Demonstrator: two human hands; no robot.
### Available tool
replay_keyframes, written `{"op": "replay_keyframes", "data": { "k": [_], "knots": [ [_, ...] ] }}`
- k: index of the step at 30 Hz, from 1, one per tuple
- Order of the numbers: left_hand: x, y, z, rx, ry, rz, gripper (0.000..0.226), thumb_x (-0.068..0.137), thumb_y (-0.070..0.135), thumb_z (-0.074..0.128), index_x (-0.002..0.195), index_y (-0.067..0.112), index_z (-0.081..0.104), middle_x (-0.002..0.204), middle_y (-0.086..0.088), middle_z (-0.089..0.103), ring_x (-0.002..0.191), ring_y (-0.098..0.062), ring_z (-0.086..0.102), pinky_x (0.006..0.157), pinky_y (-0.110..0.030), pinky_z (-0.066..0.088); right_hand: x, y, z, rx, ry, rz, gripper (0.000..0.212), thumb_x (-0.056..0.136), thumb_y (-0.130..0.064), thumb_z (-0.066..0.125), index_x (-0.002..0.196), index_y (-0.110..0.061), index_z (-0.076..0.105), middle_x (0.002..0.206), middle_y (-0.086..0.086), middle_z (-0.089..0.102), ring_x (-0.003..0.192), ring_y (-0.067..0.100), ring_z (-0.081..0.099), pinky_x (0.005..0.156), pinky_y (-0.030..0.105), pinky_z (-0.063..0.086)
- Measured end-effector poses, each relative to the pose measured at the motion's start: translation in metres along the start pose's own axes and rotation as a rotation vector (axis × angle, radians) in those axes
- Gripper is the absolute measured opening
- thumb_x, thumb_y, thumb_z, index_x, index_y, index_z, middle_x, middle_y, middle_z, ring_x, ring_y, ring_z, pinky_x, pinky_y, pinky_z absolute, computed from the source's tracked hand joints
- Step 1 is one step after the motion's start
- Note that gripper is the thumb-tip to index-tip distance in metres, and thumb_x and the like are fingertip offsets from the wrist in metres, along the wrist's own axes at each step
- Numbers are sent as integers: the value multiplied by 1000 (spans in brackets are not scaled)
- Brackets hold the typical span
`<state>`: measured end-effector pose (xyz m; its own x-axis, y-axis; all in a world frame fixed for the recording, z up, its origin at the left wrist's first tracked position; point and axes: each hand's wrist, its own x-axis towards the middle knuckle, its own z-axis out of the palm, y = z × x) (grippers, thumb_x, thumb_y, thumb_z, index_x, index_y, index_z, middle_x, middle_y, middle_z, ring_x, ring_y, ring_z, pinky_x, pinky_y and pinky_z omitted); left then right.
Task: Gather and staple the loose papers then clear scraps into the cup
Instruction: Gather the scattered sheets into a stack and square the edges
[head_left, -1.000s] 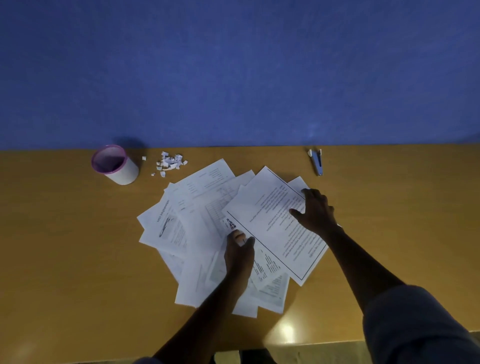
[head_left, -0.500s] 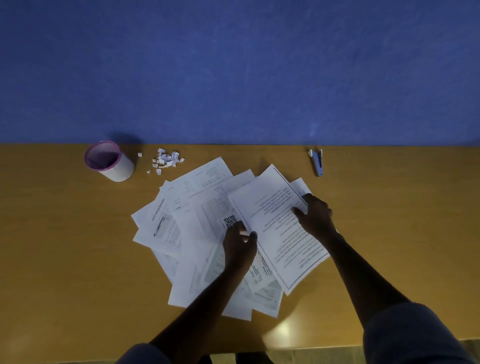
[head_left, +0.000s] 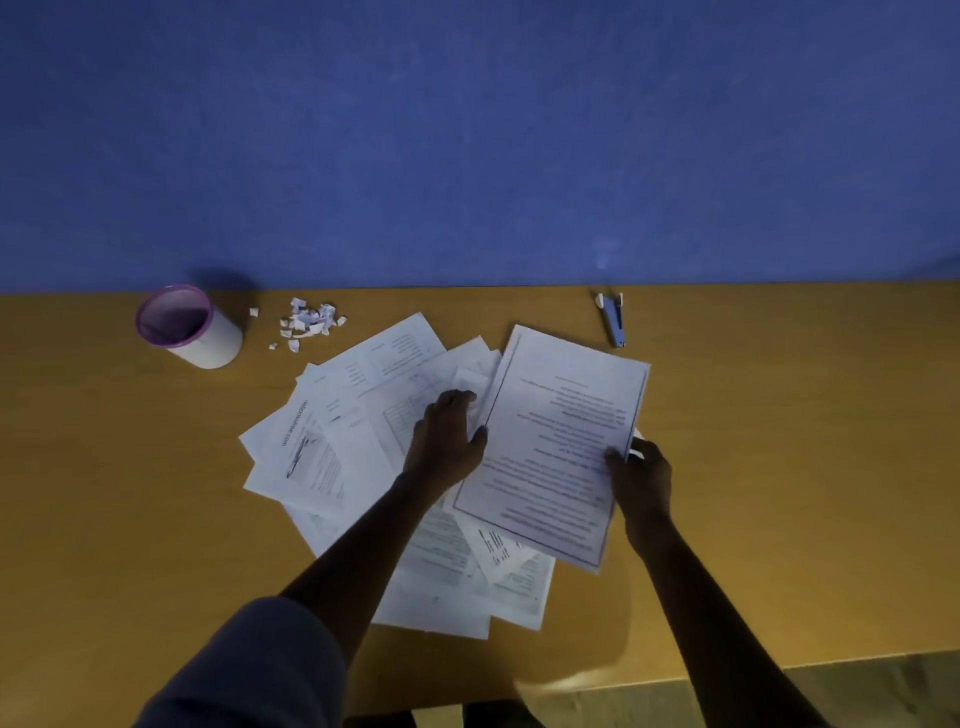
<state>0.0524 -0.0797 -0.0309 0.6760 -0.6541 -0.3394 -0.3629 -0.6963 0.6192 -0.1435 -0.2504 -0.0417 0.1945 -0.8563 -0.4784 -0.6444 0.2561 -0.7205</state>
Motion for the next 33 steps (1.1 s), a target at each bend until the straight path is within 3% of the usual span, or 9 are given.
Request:
{"op": "replay_keyframes", "data": {
  "k": [4, 9, 17, 20, 23, 25, 28, 31, 33],
  "knots": [
    [0, -1, 6, 100, -8, -9, 51, 97, 24, 66, 144, 15, 47, 145, -8, 55, 133, -28, 53, 108, -45, 48, -27, 14, 6, 32, 48, 76, 35, 93, -6, 67, 126, -1, 58, 117, 20, 70, 106, 36, 67, 85, 41, 55],
    [-5, -1, 9, 108, 2, -9, 52, 96, 35, 67, 139, 13, 48, 137, -11, 59, 124, -29, 58, 104, -47, 54, -42, 22, 17, 37, 41, 137, 44, 91, -2, 60, 132, -9, 48, 124, 20, 66, 112, 40, 64, 96, 54, 57],
    [-8, -2, 9, -2, -145, 38, 25, 100, 38, 62, 97, 14, 64, 85, -2, 70, 73, -16, 68, 73, -29, 57, -52, 17, 20, -123, -15, 33, 44, 88, 0, 58, 130, -8, 49, 120, 18, 67, 112, 41, 63, 93, 57, 57],
    [-9, -7, 4, -97, -216, 58, 25, 100, 38, 63, 105, 14, 67, 101, -2, 75, 85, -17, 73, 70, -19, 51, -54, 14, 16, -206, -93, -33, 38, 87, 2, 59, 123, -6, 52, 113, 13, 70, 106, 38, 68, 87, 52, 60],
    [-12, -9, -4, -199, -211, 61, 30, 99, 31, 66, 123, 13, 66, 123, -3, 73, 111, -23, 70, 90, -28, 53, -54, 14, 15, -227, -118, -74, 41, 87, 4, 59, 127, -4, 53, 119, 16, 70, 109, 37, 67, 88, 46, 58],
    [-18, -8, -8, -233, -170, 30, 28, 99, 25, 67, 123, 12, 68, 126, -5, 73, 114, -25, 69, 94, -32, 52, -56, 14, 17, -211, -101, -69, 41, 87, 3, 60, 127, -6, 53, 119, 16, 71, 108, 37, 67, 90, 47, 59],
    [-27, -17, -6, -293, -36, -68, 14, 94, 32, 73, 92, 18, 71, 100, -3, 80, 91, -21, 74, 89, -38, 57, -57, 17, 21, -113, -46, -7, 38, 86, -3, 66, 122, -12, 56, 113, 12, 73, 103, 36, 70, 89, 55, 59],
    [-38, -31, -2, -306, 81, -139, 43, 91, 43, 74, 62, 18, 55, 58, 7, 63, 56, -12, 60, 69, -30, 50, -62, 14, 26, -37, -21, 30, 37, 88, -5, 69, 122, -13, 59, 109, 10, 72, 101, 34, 70, 86, 54, 60],
    [-48, -36, 0, -327, 146, -163, 50, 95, 44, 69, 56, 20, 49, 52, 7, 55, 51, -13, 53, 65, -29, 46, -66, 11, 28, -25, -25, 27, 37, 88, -4, 69, 123, -11, 59, 106, 8, 71, 99, 33, 70, 85, 52, 61]
  ]
}}
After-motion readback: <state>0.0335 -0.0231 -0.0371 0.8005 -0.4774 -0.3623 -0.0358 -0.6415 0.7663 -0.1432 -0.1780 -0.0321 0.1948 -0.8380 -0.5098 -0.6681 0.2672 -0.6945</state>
